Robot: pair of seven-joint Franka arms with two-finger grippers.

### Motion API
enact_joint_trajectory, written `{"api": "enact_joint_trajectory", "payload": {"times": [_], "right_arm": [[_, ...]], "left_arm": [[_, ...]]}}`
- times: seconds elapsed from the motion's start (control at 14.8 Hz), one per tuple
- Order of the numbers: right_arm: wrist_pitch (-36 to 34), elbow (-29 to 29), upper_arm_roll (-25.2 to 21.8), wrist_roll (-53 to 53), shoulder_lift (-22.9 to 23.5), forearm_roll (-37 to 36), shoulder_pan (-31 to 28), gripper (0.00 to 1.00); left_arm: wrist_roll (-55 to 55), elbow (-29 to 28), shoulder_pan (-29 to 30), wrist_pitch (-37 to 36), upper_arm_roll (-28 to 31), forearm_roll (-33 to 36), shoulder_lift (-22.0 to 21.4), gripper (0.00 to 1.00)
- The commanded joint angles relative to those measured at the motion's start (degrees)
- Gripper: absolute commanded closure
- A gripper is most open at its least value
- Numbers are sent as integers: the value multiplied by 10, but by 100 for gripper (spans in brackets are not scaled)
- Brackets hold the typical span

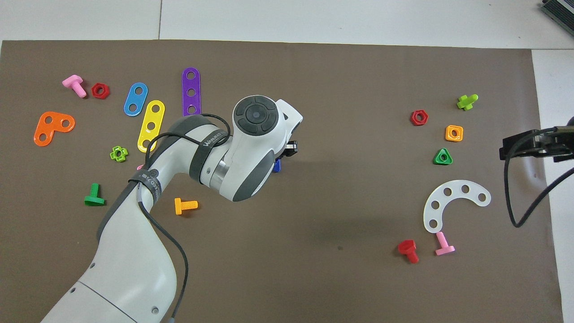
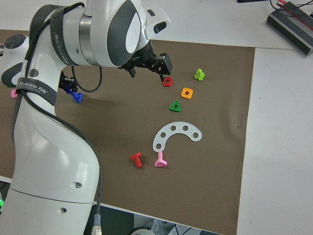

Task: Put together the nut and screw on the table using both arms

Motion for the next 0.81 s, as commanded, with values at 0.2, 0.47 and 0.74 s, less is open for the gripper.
{"api": "enact_joint_trajectory", "payload": {"times": [0.2, 0.47, 0.74], "right_arm": [[-9, 1, 0, -16, -2, 8, -1, 0], [-9, 1, 0, -16, -2, 8, -1, 0], [-9, 1, 0, -16, -2, 8, -1, 0]], "left_arm": [[-7, -49, -16, 31, 10, -5, -8, 100], [-7, -55, -15, 36, 10, -4, -10, 100], [-8, -55, -15, 35, 10, -4, -13, 100]]}}
